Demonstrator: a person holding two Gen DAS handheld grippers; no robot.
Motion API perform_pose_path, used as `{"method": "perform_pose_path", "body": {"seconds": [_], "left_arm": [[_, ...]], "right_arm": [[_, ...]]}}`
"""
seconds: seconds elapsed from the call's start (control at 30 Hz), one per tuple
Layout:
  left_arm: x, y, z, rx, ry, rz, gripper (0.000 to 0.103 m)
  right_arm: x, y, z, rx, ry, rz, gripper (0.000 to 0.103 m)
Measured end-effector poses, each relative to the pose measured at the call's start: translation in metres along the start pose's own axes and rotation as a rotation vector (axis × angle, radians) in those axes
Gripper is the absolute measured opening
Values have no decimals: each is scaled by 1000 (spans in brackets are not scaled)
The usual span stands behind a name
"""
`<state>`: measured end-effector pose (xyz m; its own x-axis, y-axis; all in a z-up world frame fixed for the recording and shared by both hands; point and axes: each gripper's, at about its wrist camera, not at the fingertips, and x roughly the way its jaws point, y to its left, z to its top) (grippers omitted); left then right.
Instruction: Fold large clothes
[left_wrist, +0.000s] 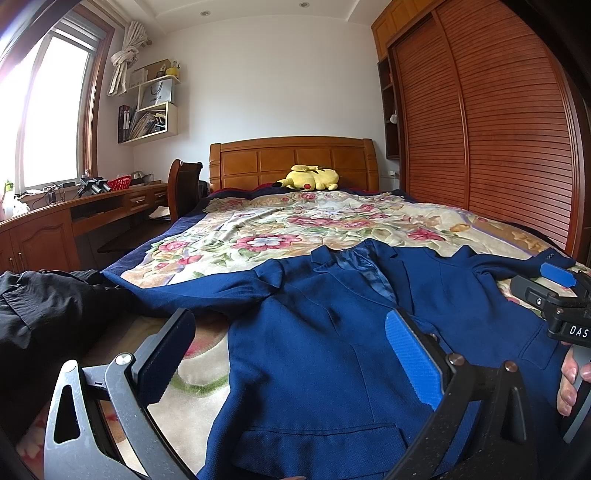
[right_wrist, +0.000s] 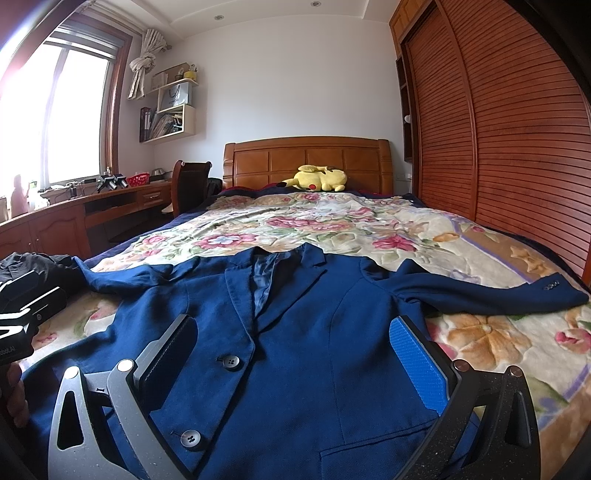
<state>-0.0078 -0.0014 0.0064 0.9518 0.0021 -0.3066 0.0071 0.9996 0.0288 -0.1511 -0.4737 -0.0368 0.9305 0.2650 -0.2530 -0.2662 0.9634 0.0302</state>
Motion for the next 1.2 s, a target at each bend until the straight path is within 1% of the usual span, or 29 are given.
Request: {"method": "perform_pose_path", "body": {"seconds": [0.23,0.3,0.37,0.43,0.5,0.6,0.73,0.87,1.03,1.13,1.2], "left_arm": [[-2,1,4,8,14,-16,103],[-3,2,8,19,39,-21,103],[-3,1,12,32,69,-25,103],[-2,5,15,38,92,-23,103],[-1,11,17,37,112,-26,103],[0,19,19,37,133,-19,103],[2,32,21,72,143,16,103],[7,48,23,77,165,36,103],[19,74,21,65,209,30,103],[28,84,19,75,225,35,103],[36,93,19,63,236,29,103]], "right_arm": [[-4,2,3,-8,-4,15,103],[-5,3,6,-5,2,22,103],[-5,4,11,16,20,56,103],[-5,6,15,42,39,112,103],[-5,8,18,50,46,139,103],[-6,13,24,35,47,155,103],[-7,18,27,21,53,181,103],[-5,27,33,-7,56,190,103],[8,39,36,-34,61,200,103],[19,46,34,-59,82,198,103],[29,51,36,-72,99,202,103]]}}
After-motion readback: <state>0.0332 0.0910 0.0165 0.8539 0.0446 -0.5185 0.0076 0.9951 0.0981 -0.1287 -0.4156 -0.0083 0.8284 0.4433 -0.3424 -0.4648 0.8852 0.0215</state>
